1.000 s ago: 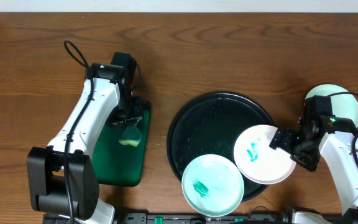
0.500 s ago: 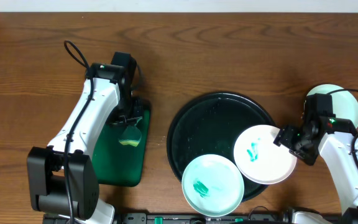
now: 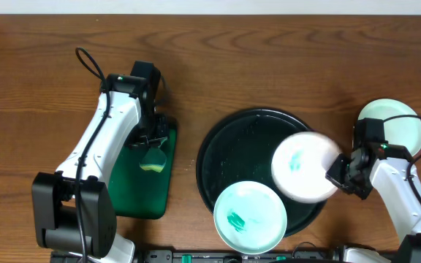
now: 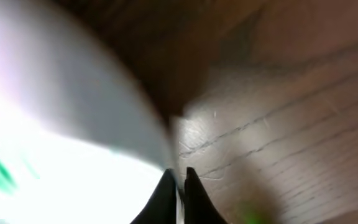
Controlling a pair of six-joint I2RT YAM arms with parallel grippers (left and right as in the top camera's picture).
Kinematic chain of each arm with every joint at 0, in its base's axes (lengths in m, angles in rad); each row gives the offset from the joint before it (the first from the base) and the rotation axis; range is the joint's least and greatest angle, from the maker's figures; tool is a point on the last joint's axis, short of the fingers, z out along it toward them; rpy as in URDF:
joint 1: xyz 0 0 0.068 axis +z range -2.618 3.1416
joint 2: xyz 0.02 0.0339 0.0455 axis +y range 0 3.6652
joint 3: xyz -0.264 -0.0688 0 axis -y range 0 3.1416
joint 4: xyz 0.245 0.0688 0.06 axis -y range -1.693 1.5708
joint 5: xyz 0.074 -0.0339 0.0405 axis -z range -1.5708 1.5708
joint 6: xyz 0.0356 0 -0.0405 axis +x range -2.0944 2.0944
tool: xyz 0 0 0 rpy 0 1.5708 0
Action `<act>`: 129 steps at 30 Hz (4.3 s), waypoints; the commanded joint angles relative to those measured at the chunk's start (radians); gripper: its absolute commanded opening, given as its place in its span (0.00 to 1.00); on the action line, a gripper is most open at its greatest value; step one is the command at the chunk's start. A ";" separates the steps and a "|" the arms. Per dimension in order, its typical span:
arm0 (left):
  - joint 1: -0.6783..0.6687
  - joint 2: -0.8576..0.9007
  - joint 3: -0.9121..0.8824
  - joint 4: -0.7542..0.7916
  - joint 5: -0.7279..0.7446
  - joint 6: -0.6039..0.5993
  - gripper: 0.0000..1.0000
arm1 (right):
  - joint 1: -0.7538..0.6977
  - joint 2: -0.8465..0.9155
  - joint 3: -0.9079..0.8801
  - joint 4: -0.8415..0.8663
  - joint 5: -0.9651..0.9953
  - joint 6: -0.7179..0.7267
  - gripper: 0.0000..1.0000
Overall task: Clean dirty plates on tray and stack at the side
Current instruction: 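Lift the white plate with the right gripper toward the tray center, then bring the sponge in the left gripper onto the white plate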
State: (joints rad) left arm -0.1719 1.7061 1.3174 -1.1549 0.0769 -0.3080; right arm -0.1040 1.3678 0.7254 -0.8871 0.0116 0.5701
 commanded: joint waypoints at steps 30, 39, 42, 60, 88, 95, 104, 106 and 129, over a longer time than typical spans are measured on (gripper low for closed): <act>-0.018 -0.014 -0.005 0.049 0.173 0.097 0.07 | 0.338 0.237 0.001 0.467 -0.282 -0.074 0.01; -0.192 -0.011 -0.005 0.191 0.385 0.095 0.07 | 0.347 0.252 0.001 0.470 -0.285 -0.074 0.01; -0.292 0.006 -0.005 0.300 0.395 0.014 0.07 | 0.347 0.252 0.001 0.469 -0.294 -0.074 0.01; -0.518 0.334 -0.005 0.804 0.503 -0.282 0.07 | 0.347 0.252 0.001 0.441 -0.327 -0.095 0.01; -0.330 0.400 -0.004 0.285 -0.156 -0.245 0.07 | 0.347 0.252 0.001 0.407 -0.304 -0.096 0.01; -0.397 0.400 -0.004 0.512 0.324 -0.168 0.07 | 0.347 0.252 0.001 0.407 -0.292 -0.096 0.01; -0.555 0.400 -0.004 0.673 0.586 -0.192 0.07 | 0.347 0.252 0.001 0.401 -0.289 -0.096 0.01; -0.570 0.400 -0.004 0.694 0.627 -0.199 0.07 | 0.347 0.252 0.001 0.401 -0.289 -0.096 0.01; -0.254 0.400 -0.004 0.618 0.315 -0.165 0.07 | 0.347 0.252 0.001 0.363 -0.280 -0.096 0.01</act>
State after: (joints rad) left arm -0.4698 2.0720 1.3308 -0.4911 0.6182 -0.5114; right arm 0.2363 1.6005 0.7406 -0.5022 -0.3210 0.4938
